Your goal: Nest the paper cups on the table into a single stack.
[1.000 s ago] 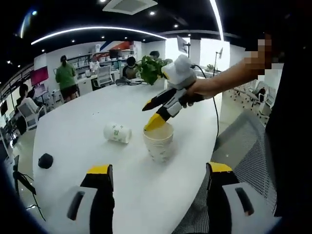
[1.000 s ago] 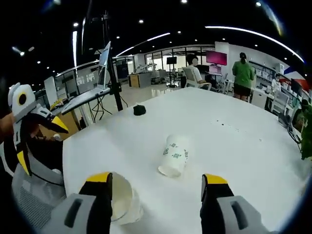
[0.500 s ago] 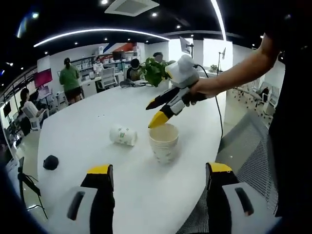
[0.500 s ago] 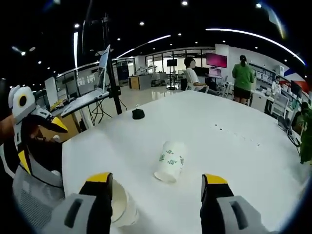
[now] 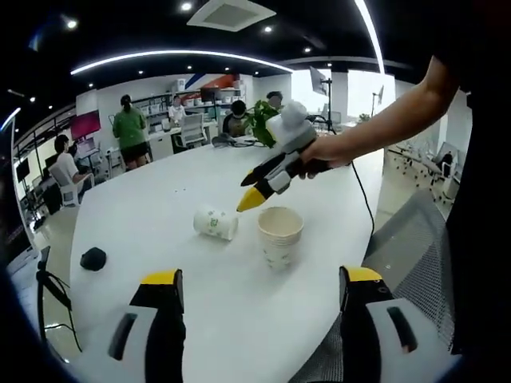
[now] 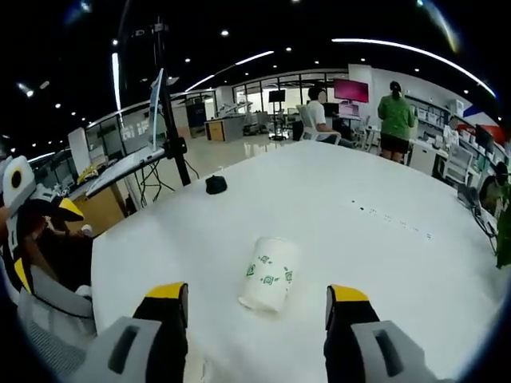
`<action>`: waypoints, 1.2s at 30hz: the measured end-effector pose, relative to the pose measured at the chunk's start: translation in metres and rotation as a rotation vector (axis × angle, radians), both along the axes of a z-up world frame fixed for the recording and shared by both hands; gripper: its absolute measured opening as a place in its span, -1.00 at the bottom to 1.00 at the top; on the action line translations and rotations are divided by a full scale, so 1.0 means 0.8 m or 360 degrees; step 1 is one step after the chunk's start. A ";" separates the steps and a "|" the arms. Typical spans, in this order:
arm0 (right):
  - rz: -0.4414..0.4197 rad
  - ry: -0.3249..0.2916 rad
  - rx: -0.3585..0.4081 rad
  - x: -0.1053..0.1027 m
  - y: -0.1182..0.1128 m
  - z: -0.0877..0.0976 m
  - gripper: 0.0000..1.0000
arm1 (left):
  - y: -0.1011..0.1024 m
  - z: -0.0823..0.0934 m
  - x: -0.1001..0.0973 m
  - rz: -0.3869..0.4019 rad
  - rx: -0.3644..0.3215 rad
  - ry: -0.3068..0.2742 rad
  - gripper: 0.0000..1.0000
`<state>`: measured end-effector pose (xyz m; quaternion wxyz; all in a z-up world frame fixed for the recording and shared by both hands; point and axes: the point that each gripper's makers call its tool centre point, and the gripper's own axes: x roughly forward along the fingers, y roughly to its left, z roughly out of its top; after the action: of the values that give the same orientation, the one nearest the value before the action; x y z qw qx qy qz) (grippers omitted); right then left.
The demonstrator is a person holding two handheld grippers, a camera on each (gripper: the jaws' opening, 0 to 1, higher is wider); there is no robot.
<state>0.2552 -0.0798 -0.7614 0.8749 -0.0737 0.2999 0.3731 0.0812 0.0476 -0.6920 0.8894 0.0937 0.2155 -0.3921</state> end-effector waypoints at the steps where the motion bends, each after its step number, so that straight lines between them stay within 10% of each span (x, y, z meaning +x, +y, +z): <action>1: -0.0005 0.0014 -0.0011 0.002 0.001 -0.004 0.35 | 0.000 0.001 0.000 0.0005 -0.0001 -0.0004 0.60; 36: -0.0051 0.0336 -0.0241 0.039 0.014 -0.092 -0.25 | 0.006 -0.001 -0.009 0.0155 -0.0033 0.0049 0.92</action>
<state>0.2862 -0.0683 -0.8352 0.8363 -0.0951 0.4187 0.3410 0.0739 0.0524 -0.6926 0.9050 0.0679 0.2295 -0.3517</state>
